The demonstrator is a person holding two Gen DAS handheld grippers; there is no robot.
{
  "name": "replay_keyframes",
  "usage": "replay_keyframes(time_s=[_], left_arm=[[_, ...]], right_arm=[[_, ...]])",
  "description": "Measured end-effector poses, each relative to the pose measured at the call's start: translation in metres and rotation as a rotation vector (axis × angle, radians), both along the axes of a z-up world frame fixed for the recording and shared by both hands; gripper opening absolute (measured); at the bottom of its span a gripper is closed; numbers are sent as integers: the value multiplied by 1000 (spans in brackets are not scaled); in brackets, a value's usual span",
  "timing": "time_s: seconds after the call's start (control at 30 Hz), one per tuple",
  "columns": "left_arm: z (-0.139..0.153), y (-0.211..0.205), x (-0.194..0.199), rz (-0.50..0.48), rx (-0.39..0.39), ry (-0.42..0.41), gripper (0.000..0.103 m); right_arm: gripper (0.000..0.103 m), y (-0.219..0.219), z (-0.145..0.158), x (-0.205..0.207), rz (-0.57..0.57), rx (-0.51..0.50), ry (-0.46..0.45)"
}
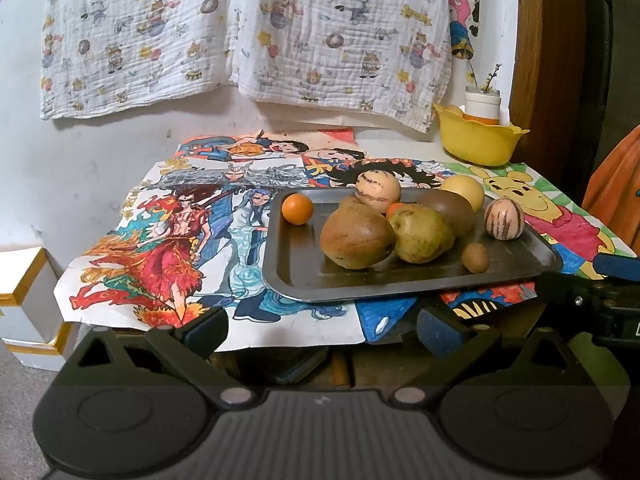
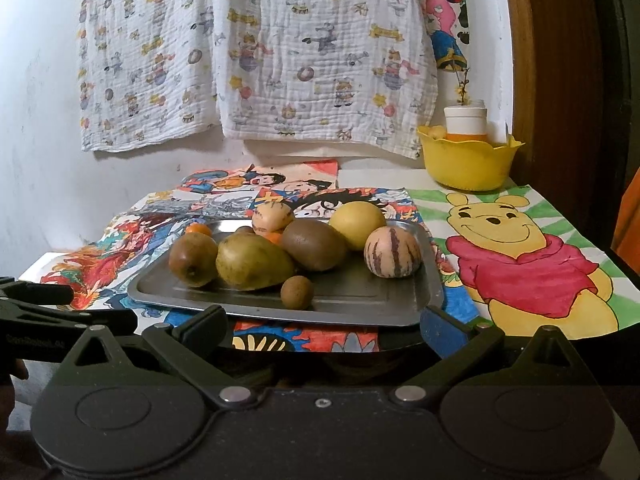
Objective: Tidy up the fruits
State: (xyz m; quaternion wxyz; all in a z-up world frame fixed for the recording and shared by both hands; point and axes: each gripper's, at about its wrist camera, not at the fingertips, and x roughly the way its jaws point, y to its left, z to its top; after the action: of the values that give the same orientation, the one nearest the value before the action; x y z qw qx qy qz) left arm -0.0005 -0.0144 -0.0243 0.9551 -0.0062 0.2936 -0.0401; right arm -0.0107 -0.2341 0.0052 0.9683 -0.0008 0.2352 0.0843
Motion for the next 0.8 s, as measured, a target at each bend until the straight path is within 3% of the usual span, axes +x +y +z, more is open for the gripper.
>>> replay_keyframes(time_s=[0.8], left_arm=[[0,2,-1,5,1,0,103]], right_arm=[[102,-9,0,3,-24,-18,-9]])
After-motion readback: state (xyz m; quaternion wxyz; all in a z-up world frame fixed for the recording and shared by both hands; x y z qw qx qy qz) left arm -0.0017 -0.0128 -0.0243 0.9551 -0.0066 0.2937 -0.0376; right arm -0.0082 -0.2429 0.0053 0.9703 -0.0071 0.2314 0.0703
